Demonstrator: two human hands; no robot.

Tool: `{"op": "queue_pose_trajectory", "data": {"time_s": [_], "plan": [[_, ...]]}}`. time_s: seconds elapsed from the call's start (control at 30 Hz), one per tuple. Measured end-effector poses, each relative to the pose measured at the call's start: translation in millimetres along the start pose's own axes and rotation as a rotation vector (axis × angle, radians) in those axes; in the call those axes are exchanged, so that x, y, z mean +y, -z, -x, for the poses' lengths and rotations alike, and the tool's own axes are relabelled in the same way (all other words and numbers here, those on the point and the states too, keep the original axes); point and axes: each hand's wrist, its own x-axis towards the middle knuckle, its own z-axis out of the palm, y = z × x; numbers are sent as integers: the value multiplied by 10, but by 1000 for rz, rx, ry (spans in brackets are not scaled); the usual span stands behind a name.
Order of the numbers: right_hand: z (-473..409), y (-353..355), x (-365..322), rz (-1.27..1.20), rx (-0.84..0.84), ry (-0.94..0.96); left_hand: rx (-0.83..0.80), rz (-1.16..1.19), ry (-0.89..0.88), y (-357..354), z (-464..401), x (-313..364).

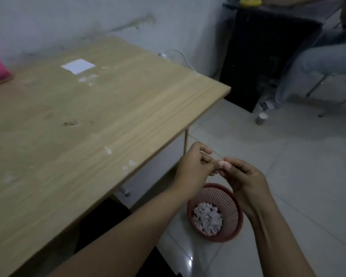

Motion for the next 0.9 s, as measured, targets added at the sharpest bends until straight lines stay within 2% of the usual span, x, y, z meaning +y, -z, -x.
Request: {"op": "queue_pose_trajectory", "data": {"time_s": [0.2,0.37,0.4,0.5,0.67,0.8,0.9], "plan": [[-124,630,712,-7,264,-266,-77,-245,252,-507,-202,-1009],[-147,1019,1238,79,556,-464,-334,-483,439,-672,-123,-1645],[-189,1060,1291,104,574,-481,-373,-510,456,-648,-133,-1698],[-306,1227,1452,262,491,-563,-430,-582,479,-601,-190,-1835],[-434,1341,1468,587,376,-688,-418,-626,474,-555,-300,-1859],[-412,1248,1381,735,292,-654,-411,-641,475,-563,-330,-1795],[-360,1107,1273,872,195,-562,-412,-648,405,-529,-295,-1684]]}}
